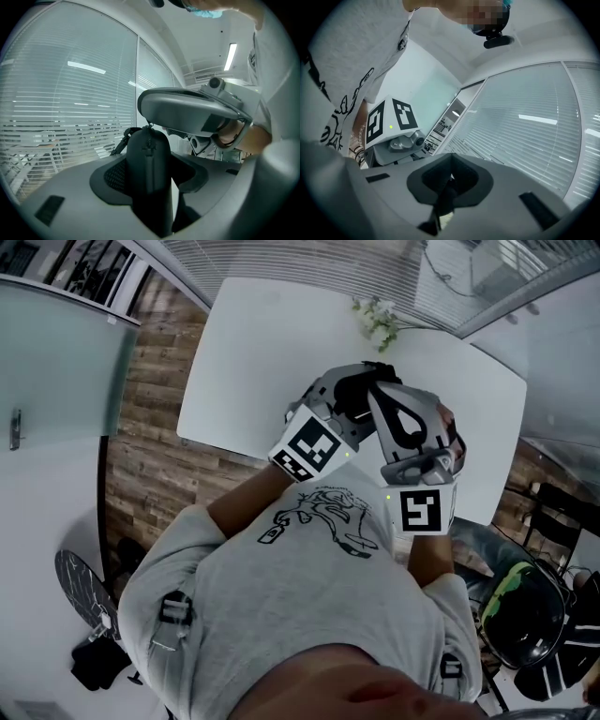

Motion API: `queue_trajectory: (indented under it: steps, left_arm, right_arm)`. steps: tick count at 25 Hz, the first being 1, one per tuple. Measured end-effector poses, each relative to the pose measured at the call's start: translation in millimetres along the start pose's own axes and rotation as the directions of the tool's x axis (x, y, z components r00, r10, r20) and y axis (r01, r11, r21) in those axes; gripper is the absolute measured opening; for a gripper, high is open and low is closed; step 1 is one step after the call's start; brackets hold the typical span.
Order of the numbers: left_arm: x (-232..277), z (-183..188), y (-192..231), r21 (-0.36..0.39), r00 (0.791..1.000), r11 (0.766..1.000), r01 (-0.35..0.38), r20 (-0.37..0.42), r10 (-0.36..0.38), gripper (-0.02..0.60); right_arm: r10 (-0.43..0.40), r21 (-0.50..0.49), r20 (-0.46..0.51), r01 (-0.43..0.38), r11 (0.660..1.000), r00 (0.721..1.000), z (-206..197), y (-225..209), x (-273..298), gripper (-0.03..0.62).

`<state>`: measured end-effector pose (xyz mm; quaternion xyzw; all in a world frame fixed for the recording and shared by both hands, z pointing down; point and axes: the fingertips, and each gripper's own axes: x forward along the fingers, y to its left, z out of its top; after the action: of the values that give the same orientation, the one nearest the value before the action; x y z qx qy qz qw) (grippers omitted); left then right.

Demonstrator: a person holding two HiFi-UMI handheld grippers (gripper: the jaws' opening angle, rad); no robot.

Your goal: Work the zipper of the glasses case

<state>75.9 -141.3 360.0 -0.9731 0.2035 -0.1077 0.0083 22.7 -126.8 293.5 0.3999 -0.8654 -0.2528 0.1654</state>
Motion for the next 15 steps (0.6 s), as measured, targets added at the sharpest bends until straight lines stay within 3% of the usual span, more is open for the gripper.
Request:
queue_trajectory:
  steps: [7,15]
  left_arm:
    - [-5.1,3.1,3.0,0.055,0.999,0.998,-0.037,0.014,0.037,0.25]
    - [-8.6,2.6,7.8,0.133,0.995,0.986,-0.1,0.01,0.1,0.25]
  right_arm:
    - [0.006,0.082,0.009,-0.007,0.997,1.0,0.3,3.9,3.9,0.011]
    - [0.002,0.109,-0.012,0.0,0.994,1.0,-2.0,3.2,3.6,0.008]
